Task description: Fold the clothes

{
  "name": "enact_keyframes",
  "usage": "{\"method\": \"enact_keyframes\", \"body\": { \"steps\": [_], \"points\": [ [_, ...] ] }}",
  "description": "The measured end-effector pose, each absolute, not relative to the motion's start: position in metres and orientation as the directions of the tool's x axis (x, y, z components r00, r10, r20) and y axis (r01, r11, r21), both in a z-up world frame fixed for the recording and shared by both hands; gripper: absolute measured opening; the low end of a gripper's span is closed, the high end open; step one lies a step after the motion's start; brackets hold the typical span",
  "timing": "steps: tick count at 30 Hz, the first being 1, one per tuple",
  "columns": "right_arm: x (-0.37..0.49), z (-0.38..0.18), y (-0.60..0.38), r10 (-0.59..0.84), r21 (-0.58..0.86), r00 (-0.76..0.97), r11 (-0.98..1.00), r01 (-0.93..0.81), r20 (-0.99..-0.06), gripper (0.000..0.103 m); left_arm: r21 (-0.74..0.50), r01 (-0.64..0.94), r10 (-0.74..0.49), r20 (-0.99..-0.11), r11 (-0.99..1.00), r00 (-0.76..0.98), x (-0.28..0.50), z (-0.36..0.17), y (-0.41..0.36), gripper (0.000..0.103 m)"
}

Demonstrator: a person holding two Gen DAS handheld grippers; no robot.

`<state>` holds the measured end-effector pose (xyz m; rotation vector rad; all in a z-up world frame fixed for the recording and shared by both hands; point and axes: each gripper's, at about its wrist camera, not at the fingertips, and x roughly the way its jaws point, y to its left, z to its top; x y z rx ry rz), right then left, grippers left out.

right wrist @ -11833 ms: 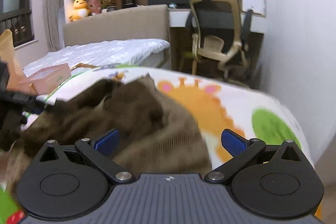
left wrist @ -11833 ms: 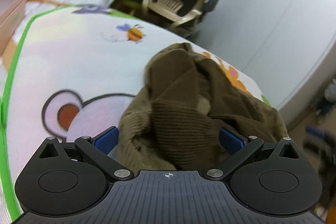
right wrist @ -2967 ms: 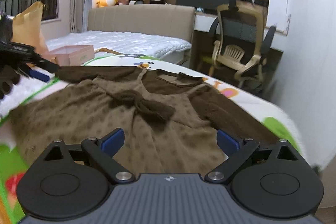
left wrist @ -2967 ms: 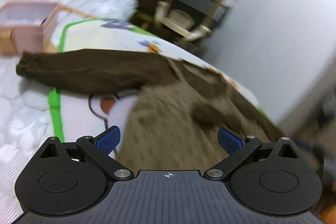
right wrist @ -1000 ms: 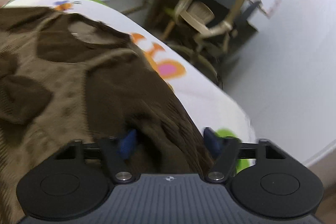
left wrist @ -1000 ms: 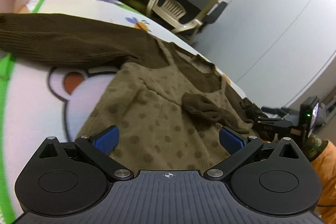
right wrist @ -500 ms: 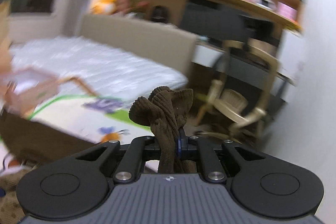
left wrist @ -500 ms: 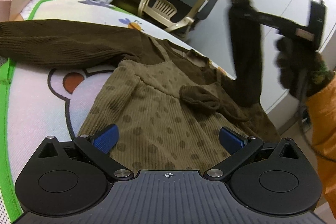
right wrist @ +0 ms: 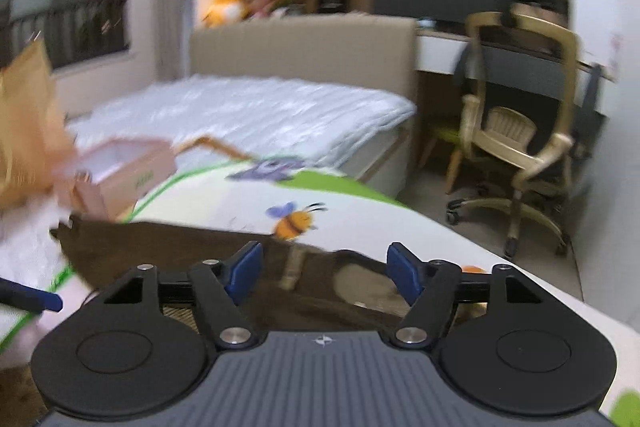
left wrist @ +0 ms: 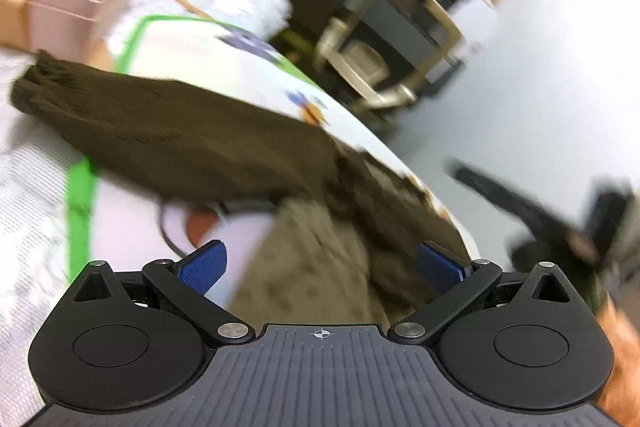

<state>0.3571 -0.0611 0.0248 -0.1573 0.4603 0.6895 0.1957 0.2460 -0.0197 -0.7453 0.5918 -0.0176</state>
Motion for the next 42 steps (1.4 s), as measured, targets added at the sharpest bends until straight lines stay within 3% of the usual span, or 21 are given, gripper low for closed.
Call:
{"method": "enact_keyframes", "body": {
  "steps": [11, 16, 18, 22, 23, 26, 29, 32, 35, 38, 41, 42],
  "points": [
    [0.332, -0.044, -0.134, 0.462, 0.118, 0.696, 0.868, -0.483, -0.550, 0.073, -0.689, -0.384, -0.112, -0.559, 0.615, 0.822, 0.221, -0.040, 0.279, 0.103],
    [0.318, -0.058, -0.135, 0.452, 0.075, 0.732, 0.871, -0.485, -0.510, 0.079, -0.706, -0.486, -0.019, -0.577, 0.515, 0.817, 0.228, -0.050, 0.284, 0.099],
    [0.317, -0.057, -0.138, 0.464, 0.084, 0.732, 0.866, -0.493, -0.499, 0.082, -0.717, -0.524, 0.027, -0.579, 0.460, 0.815, 0.230, -0.053, 0.287, 0.088],
    [0.316, -0.057, -0.146, 0.477, 0.121, 0.737, 0.867, -0.483, -0.479, 0.082, -0.731, -0.584, 0.142, -0.575, 0.354, 0.806, 0.232, -0.060, 0.301, 0.076],
    [0.316, -0.056, -0.147, 0.480, 0.128, 0.740, 0.867, -0.481, -0.472, 0.082, -0.722, -0.597, 0.167, -0.579, 0.349, 0.798, 0.234, -0.061, 0.305, 0.065],
    [0.315, -0.056, -0.150, 0.488, 0.149, 0.746, 0.866, -0.476, -0.454, 0.083, -0.652, -0.642, 0.243, -0.600, 0.405, 0.762, 0.243, -0.059, 0.309, 0.013],
    [0.316, -0.056, -0.153, 0.497, 0.177, 0.746, 0.865, -0.470, -0.443, 0.083, -0.529, -0.639, 0.318, -0.575, 0.558, 0.754, 0.252, -0.043, 0.299, 0.012],
    [0.317, -0.057, -0.157, 0.504, 0.206, 0.747, 0.862, -0.462, -0.434, 0.083, -0.378, -0.573, 0.377, -0.478, 0.727, 0.793, 0.263, -0.011, 0.270, 0.008],
    [0.319, -0.057, -0.161, 0.506, 0.239, 0.748, 0.862, -0.447, -0.430, 0.084, -0.276, -0.453, 0.335, -0.383, 0.848, 0.861, 0.278, 0.019, 0.229, 0.008],
    [0.321, -0.058, -0.166, 0.509, 0.272, 0.749, 0.861, -0.430, -0.425, 0.084, -0.180, -0.259, 0.194, -0.312, 0.949, 0.930, 0.293, 0.036, 0.174, 0.008],
    [0.323, -0.059, -0.169, 0.509, 0.294, 0.750, 0.860, -0.417, -0.423, 0.084, -0.087, -0.035, 0.004, -0.335, 0.996, 0.942, 0.299, 0.029, 0.121, 0.010],
    [0.323, -0.059, -0.169, 0.508, 0.299, 0.751, 0.860, -0.414, -0.422, 0.085, -0.065, 0.042, -0.063, -0.359, 0.997, 0.931, 0.300, 0.024, 0.104, 0.015]
  ]
}}
